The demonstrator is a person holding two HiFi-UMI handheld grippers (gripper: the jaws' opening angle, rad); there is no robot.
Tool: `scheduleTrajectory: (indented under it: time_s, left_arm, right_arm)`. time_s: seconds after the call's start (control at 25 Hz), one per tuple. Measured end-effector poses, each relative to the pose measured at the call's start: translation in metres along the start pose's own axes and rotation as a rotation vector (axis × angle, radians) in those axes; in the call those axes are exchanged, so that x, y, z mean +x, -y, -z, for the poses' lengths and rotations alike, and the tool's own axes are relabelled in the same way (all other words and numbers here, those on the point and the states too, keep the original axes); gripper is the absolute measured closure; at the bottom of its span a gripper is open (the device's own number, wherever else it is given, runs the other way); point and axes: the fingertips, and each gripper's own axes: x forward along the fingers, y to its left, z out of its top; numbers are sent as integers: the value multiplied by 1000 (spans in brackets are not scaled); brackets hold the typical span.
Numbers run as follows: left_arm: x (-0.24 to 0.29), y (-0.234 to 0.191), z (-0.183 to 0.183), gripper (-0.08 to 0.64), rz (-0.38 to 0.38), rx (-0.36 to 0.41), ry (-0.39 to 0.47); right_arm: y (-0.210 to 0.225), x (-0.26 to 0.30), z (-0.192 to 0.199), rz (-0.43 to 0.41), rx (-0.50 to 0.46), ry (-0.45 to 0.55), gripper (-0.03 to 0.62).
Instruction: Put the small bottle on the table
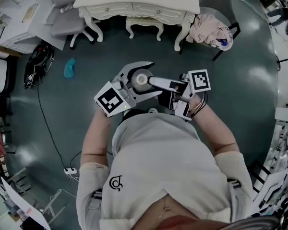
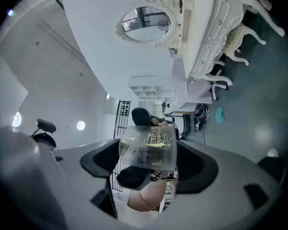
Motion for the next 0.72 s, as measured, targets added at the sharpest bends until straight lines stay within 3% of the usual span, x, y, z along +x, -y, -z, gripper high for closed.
scheduleTrajectory:
  time_s: [0.36,0.72]
  left_arm:
    - [14,-14,7,204,-38,-27,2]
    - [4,-75,27,204,-58,-54,3]
  right_arm:
    - [8,-10,-17,7,29,-11,236]
    - [31,22,-67,22,46,-13,236]
